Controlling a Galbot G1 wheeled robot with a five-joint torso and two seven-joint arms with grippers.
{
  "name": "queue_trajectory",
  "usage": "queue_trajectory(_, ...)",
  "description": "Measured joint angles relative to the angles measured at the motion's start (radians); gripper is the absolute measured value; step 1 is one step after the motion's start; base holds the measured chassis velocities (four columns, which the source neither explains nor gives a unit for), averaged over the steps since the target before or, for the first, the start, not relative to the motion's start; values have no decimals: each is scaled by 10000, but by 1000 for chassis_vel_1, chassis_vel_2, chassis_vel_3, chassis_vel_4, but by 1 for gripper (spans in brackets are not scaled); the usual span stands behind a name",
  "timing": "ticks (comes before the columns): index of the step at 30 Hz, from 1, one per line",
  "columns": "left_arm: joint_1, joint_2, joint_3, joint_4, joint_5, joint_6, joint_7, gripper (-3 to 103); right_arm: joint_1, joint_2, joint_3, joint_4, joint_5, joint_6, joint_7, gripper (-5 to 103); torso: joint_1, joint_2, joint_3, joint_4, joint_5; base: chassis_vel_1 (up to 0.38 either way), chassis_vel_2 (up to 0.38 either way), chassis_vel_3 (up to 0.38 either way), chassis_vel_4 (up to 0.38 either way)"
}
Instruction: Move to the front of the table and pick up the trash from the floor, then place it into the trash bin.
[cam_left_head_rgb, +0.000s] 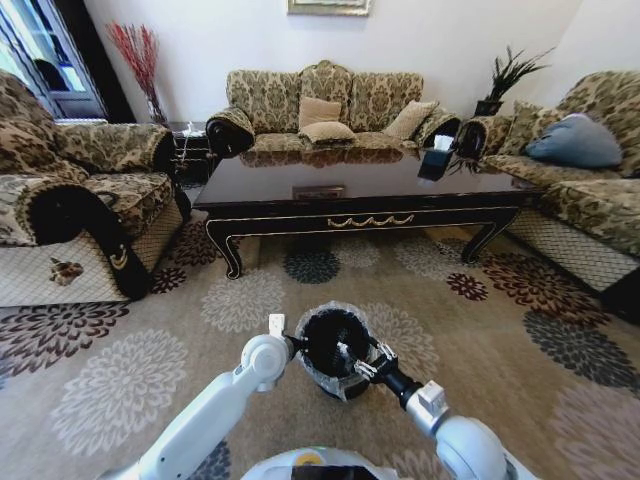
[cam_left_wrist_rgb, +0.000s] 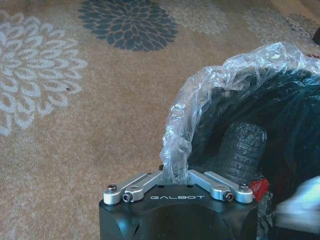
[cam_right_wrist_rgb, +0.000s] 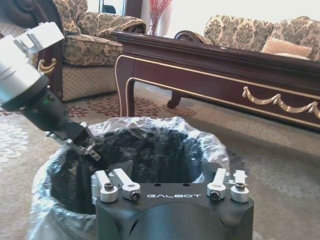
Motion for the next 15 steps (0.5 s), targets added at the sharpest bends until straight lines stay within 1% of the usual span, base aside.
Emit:
queue_trajectory(1,5,-1,-5,0,-4,0,10,0,32,-8,26,-12,-41,26,-4,81,0,0,0,0,0,0,0,0,0)
queue_trajectory(2,5,-1,-5,0,-4,0,10,0,32,-8,26,-12,-41,26,-4,81,0,0,0,0,0,0,0,0,0)
queue_trajectory(4,21,-5,-30,5,-5,0,19,0,54,-22,73,-16,-35,49,-5,91,0,0,0,0,0,0,0,0,0)
queue_trajectory(5,24,-5,-39,11,-7,0,22,0,53,-24,83,-16,-20,51,-5,91,0,0,0,0,0,0,0,0,0)
queue_trajectory(6,33,0,-75,39,-9,0,29,0,23,-27,124,2,21,56,-5,96,0,1,0,-1,0,0,0,0,0)
queue_trajectory(7,39,12,-103,56,-9,0,31,0,3,-27,145,18,23,60,-4,99,0,0,0,0,0,0,0,0,0)
queue_trajectory(15,90,139,-329,89,-8,0,39,0,-15,0,189,74,154,81,21,100,0,0,0,-1,-1,0,0,0,0)
